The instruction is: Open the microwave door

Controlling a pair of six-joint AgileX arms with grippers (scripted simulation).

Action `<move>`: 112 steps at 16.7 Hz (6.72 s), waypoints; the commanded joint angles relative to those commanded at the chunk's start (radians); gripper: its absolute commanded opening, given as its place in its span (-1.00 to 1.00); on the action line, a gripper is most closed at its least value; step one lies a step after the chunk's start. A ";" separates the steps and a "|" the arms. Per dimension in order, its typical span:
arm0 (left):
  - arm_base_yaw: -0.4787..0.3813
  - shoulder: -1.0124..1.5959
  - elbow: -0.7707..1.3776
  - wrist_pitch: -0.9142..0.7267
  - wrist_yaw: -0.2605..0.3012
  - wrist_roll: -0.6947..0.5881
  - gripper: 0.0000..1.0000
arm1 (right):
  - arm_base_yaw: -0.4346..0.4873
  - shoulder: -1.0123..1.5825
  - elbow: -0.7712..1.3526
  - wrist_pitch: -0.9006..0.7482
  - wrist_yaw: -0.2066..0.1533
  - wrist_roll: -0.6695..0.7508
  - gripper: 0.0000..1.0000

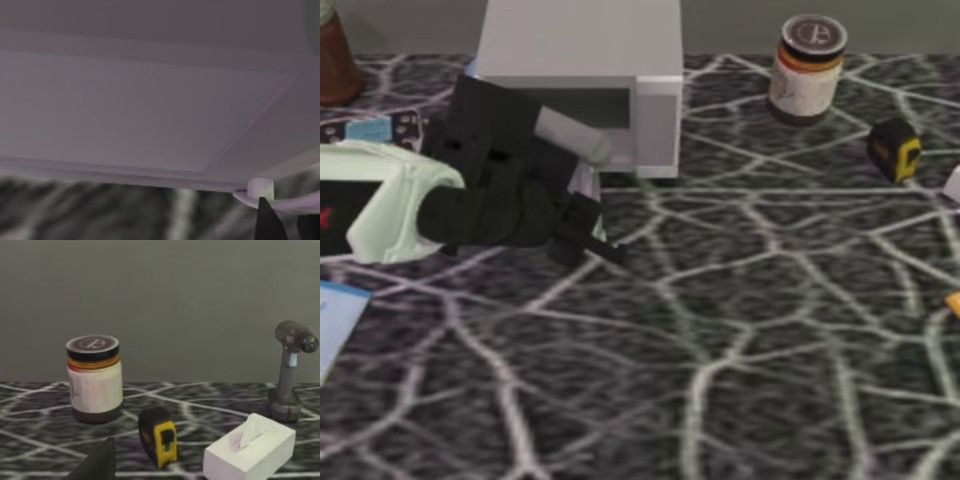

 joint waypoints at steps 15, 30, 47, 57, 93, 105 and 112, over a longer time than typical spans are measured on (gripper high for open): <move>0.000 0.000 0.000 0.000 0.000 0.001 -1.00 | 0.000 0.000 0.000 0.000 0.000 0.000 1.00; 0.016 -0.014 -0.013 -0.003 0.034 0.038 -1.00 | 0.000 0.000 0.000 0.000 0.000 0.000 1.00; 0.021 -0.015 -0.017 -0.006 0.039 0.047 -1.00 | 0.000 0.000 0.000 0.000 0.000 0.000 1.00; 0.015 -0.014 -0.019 -0.007 0.049 0.044 -1.00 | 0.000 0.000 0.000 0.000 0.000 0.000 1.00; 0.062 -0.038 -0.040 -0.023 0.111 0.136 -1.00 | 0.000 0.000 0.000 0.000 0.000 0.000 1.00; 0.062 -0.038 -0.040 -0.023 0.111 0.136 -1.00 | 0.000 0.000 0.000 0.000 0.000 0.000 1.00; 0.062 -0.038 -0.040 -0.023 0.111 0.136 -1.00 | 0.000 0.000 0.000 0.000 0.000 0.000 1.00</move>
